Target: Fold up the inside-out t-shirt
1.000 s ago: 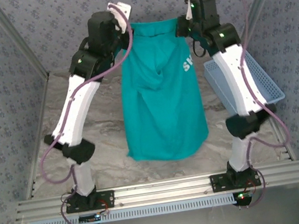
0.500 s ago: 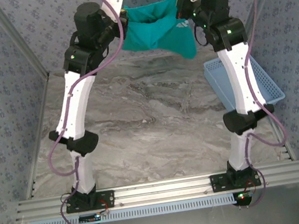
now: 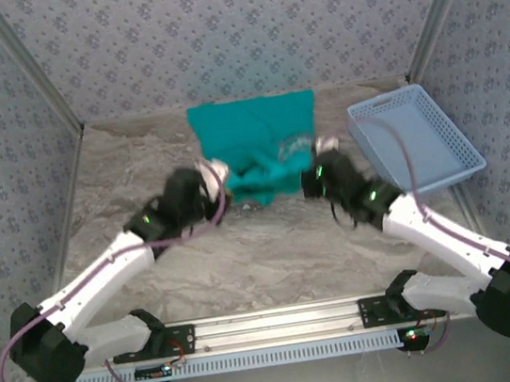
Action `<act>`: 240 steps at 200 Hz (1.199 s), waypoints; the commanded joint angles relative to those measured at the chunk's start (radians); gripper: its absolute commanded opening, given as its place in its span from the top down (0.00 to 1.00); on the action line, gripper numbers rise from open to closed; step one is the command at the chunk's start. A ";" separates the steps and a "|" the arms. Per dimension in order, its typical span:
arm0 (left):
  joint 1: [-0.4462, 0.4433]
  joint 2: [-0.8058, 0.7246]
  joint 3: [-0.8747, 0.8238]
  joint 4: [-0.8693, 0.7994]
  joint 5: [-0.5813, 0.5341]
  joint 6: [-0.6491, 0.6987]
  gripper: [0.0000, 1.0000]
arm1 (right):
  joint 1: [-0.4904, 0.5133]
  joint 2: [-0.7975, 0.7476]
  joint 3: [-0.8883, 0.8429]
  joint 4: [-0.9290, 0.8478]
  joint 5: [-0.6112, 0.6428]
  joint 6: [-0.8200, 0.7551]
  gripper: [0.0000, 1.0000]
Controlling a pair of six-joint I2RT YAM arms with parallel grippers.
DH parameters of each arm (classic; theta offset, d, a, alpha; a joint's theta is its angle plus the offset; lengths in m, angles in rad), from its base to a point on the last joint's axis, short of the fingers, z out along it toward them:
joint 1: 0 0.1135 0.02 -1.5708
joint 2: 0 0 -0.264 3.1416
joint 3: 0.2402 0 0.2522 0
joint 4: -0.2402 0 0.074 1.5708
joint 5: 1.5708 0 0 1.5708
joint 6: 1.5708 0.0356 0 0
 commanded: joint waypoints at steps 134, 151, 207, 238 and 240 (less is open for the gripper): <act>0.164 0.039 0.013 -0.002 0.102 -0.447 0.45 | 0.025 0.486 0.217 0.157 -0.134 -0.120 0.54; 0.169 0.167 0.063 0.025 0.106 -0.428 0.41 | 0.020 0.590 0.253 0.190 -0.093 -0.119 0.53; 0.162 0.434 0.077 0.128 0.096 -0.456 0.62 | 0.047 0.634 0.194 0.173 0.008 -0.117 0.87; 0.145 0.382 0.006 0.033 0.105 -0.402 0.88 | 0.067 0.443 0.104 0.018 -0.012 -0.048 0.96; 0.142 0.371 -0.002 0.027 0.108 -0.399 0.89 | 0.066 0.430 0.097 0.007 -0.010 -0.042 0.97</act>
